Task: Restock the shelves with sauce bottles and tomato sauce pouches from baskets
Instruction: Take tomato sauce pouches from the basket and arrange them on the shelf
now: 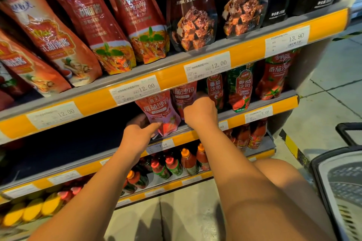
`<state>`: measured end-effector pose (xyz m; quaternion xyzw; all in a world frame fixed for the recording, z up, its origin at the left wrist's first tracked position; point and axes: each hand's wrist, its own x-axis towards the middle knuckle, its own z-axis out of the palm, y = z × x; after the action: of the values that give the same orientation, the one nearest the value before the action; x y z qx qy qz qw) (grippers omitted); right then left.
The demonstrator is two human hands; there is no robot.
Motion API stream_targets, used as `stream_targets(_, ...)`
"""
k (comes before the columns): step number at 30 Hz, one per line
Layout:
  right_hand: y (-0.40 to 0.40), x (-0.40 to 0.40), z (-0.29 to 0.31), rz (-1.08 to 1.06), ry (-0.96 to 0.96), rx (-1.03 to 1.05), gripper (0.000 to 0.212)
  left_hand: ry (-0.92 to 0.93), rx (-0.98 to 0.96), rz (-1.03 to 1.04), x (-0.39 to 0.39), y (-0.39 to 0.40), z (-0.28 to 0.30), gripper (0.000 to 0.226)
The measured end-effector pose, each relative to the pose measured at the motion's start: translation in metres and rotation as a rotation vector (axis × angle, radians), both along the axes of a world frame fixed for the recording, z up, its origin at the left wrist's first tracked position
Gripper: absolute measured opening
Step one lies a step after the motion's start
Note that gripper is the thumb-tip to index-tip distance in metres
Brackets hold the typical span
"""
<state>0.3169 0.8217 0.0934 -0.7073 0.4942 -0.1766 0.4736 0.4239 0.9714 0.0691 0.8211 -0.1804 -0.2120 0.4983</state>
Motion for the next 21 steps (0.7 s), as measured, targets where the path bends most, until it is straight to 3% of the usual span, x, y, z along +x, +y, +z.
stream_targets(10,0.003,0.005,-0.005,0.003,0.009,0.002,0.026,-0.083,0.078,-0.016,-0.001,-0.011,-0.01,0.042)
stream_targets(16,0.005,0.008,-0.003,-0.01,-0.015,0.025,0.05,-0.145,0.036,-0.08,0.005,-0.016,-0.013,0.029)
stream_targets(21,0.005,0.009,-0.003,-0.017,-0.048,0.045,0.055,-0.134,-0.054,-0.132,0.011,-0.025,-0.017,0.034)
